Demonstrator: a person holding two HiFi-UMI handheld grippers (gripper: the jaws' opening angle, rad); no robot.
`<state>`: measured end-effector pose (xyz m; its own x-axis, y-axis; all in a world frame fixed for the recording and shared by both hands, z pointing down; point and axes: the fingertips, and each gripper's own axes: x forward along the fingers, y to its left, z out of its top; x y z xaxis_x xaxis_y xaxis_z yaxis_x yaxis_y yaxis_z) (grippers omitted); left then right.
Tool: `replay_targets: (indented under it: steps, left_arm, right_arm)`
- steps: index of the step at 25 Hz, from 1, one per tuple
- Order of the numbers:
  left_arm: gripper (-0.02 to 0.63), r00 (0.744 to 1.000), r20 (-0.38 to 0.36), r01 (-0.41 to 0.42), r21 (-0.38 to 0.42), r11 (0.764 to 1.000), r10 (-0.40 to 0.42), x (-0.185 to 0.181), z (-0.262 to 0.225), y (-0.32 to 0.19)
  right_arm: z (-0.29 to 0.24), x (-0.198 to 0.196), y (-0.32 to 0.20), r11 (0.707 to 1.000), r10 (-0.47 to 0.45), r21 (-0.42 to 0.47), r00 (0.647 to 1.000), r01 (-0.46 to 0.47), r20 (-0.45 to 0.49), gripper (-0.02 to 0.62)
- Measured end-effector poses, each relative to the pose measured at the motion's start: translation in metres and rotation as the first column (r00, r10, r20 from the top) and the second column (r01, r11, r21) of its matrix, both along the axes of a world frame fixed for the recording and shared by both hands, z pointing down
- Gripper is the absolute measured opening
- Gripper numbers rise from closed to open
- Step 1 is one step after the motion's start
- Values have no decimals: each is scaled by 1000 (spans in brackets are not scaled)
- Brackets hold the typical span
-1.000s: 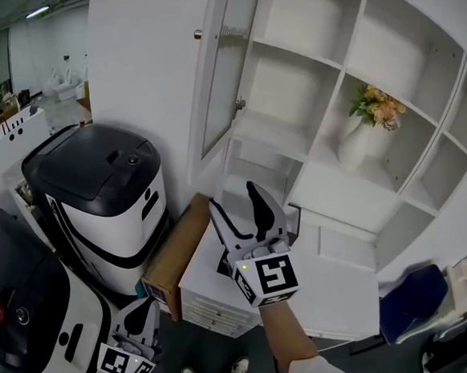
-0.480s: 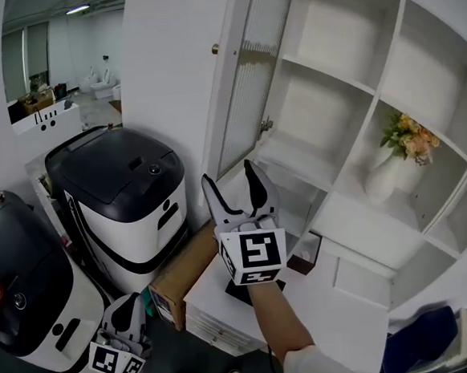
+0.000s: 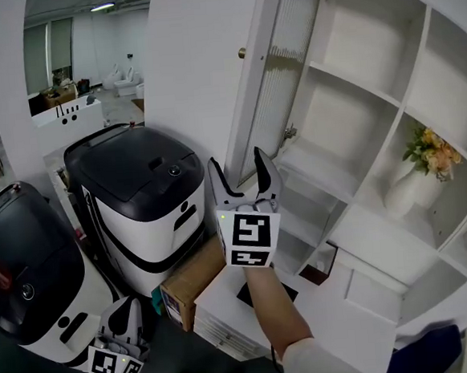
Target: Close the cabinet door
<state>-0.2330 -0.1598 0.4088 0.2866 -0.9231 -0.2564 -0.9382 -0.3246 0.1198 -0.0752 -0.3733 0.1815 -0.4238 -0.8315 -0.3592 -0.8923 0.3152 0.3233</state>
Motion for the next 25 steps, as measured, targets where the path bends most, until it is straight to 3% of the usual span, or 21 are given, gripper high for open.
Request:
replay_targets:
  steps: [11, 18, 25]
  left_arm:
    - [5, 998, 51, -47, 3, 999, 47, 9, -9, -6]
    - [5, 995, 73, -65, -16, 998, 66, 15, -9, -4]
    - [5, 994, 93, -62, -13, 998, 63, 17, -18, -1]
  right_arm:
    - [-1, 1, -15, 998, 55, 7, 998, -55, -7, 310]
    - [8, -4, -20, 999, 46, -9, 998, -46, -52, 281]
    - [7, 2, -14, 999, 32, 16, 999, -32, -24, 281]
